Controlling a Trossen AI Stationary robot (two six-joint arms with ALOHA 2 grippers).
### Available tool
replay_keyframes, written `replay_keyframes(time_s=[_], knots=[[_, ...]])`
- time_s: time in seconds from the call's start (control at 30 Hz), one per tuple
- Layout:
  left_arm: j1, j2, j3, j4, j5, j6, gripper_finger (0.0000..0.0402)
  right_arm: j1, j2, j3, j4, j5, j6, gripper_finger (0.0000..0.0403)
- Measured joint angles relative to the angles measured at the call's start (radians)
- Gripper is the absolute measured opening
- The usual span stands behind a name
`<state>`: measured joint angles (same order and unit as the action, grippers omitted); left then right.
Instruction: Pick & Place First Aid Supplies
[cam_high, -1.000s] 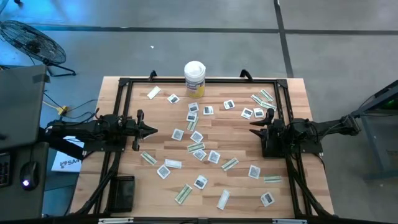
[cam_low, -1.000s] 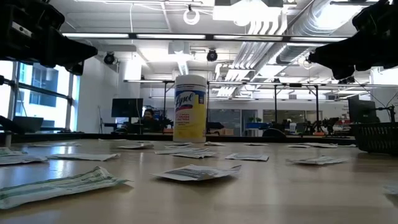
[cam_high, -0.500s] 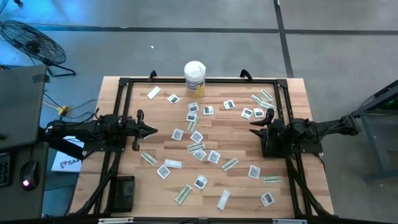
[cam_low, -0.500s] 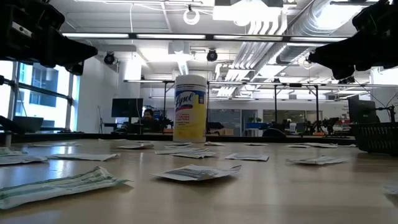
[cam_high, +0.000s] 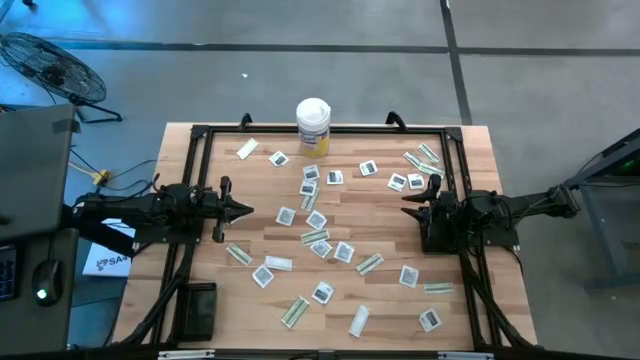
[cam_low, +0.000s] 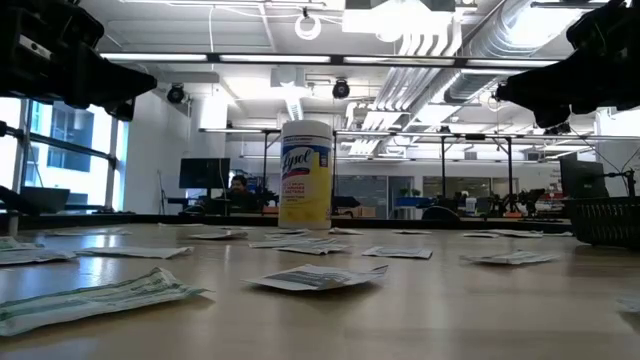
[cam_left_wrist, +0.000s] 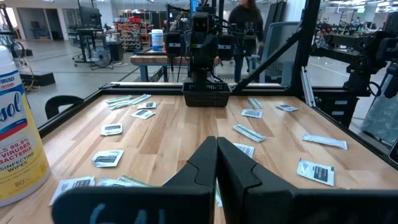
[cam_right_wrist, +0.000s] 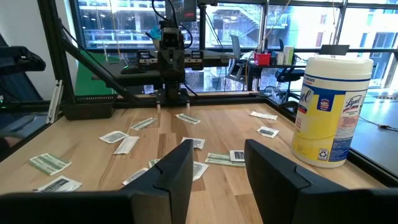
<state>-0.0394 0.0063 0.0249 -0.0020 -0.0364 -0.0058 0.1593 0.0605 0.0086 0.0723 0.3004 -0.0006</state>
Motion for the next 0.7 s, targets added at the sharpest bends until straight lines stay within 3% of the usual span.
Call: replay_keyframes(time_s=[0.7], knots=[[0.0, 0.0, 0.0, 0.0, 0.0, 0.0, 0.0001, 0.0, 0.0, 0.0, 0.0, 0.0, 0.0, 0.0138]])
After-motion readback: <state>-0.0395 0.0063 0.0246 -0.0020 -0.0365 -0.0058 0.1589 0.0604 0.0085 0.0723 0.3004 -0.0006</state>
